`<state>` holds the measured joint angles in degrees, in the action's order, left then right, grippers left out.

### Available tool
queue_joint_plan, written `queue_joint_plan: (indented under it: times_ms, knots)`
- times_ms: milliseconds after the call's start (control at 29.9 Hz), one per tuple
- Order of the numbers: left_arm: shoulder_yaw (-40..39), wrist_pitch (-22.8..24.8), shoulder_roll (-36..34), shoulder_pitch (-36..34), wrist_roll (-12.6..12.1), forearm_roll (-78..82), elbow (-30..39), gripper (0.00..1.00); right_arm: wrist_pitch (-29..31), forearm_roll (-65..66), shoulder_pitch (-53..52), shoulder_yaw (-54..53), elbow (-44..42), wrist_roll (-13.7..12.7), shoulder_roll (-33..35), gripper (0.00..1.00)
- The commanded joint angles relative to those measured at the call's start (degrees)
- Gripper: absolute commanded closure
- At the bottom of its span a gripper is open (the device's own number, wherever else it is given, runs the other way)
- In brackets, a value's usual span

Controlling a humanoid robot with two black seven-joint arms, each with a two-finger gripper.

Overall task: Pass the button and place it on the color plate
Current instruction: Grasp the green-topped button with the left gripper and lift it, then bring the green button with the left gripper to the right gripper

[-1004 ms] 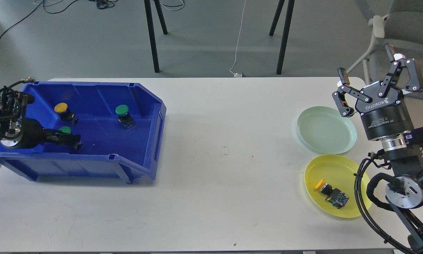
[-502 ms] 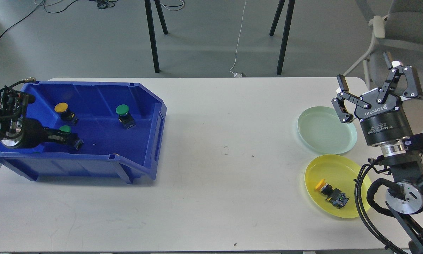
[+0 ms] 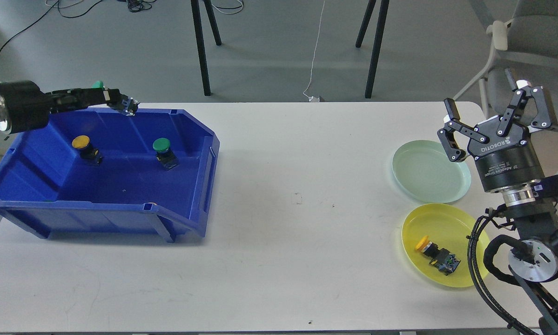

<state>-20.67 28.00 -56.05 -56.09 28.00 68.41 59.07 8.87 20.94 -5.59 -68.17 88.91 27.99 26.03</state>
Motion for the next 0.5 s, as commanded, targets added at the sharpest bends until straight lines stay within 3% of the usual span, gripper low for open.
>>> queue_joint_plan:
  times_ms: [0, 134, 368, 468]
  knots:
    - [-2.01, 0.0, 2.78, 1.07, 0.0, -15.01, 5.07, 0.95, -0.78, 4.96, -0.73, 2.42, 0.3, 0.01, 0.07, 0.01]
    - [-2.45, 0.0, 8.39, 4.23, 0.0, -27.07, 9.47, 0.95, -4.55, 13.06, -3.37, 6.98, 0.21, 0.01, -0.02, 0.01]
    - [-2.45, 0.0, 19.65, 9.94, 0.0, -29.12, 8.52, 0.95, -7.91, 14.92, -12.5, 18.86, -3.38, 0.01, -0.28, 0.01]
    - [-2.36, 0.0, 23.17, 11.44, 0.0, -29.12, 7.9, 0.94, -7.91, 14.92, -16.9, 22.98, -8.04, 0.01, -4.74, 0.01]
